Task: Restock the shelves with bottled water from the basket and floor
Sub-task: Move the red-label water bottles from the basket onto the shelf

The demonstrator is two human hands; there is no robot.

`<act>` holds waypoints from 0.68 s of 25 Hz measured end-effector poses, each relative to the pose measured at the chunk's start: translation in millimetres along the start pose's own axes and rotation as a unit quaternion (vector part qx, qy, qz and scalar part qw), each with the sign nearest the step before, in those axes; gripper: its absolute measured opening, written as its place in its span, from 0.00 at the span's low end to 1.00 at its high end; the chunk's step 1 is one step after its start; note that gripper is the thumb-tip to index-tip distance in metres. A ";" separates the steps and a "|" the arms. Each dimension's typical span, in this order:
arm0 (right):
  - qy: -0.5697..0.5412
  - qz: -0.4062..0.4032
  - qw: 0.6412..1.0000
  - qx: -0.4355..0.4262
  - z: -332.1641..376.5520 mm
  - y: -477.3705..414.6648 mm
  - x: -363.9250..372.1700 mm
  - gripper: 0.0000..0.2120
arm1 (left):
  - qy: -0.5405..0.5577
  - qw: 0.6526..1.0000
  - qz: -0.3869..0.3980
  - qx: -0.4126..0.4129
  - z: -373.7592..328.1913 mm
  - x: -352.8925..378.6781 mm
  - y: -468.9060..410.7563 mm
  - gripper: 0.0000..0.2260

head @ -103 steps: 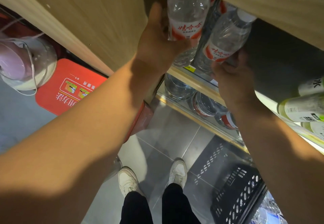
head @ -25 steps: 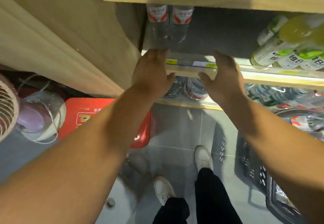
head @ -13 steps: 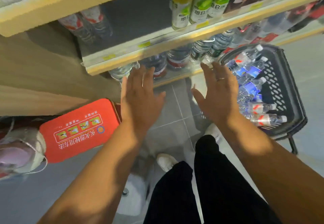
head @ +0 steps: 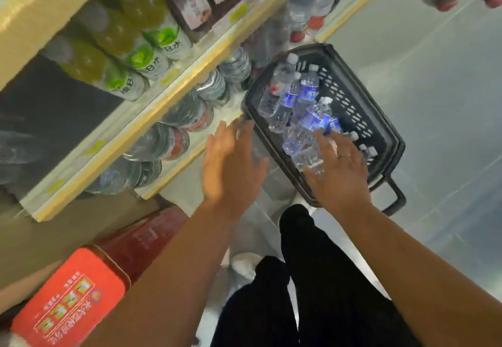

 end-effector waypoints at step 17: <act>-0.306 -0.049 0.902 0.299 -157.4 -34.8 66.7 0.32 | -0.120 0.915 0.305 0.236 -156.1 188.9 -124.5 0.35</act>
Point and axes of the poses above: each hand's wrist, its own y-axis away from the middle knuckle, its own x-axis out of the palm, z = x × y, the point moved 8 cm from there along -y, towards the middle knuckle, and after that the axes turned 6 degrees about z, right-handed, at the moved point
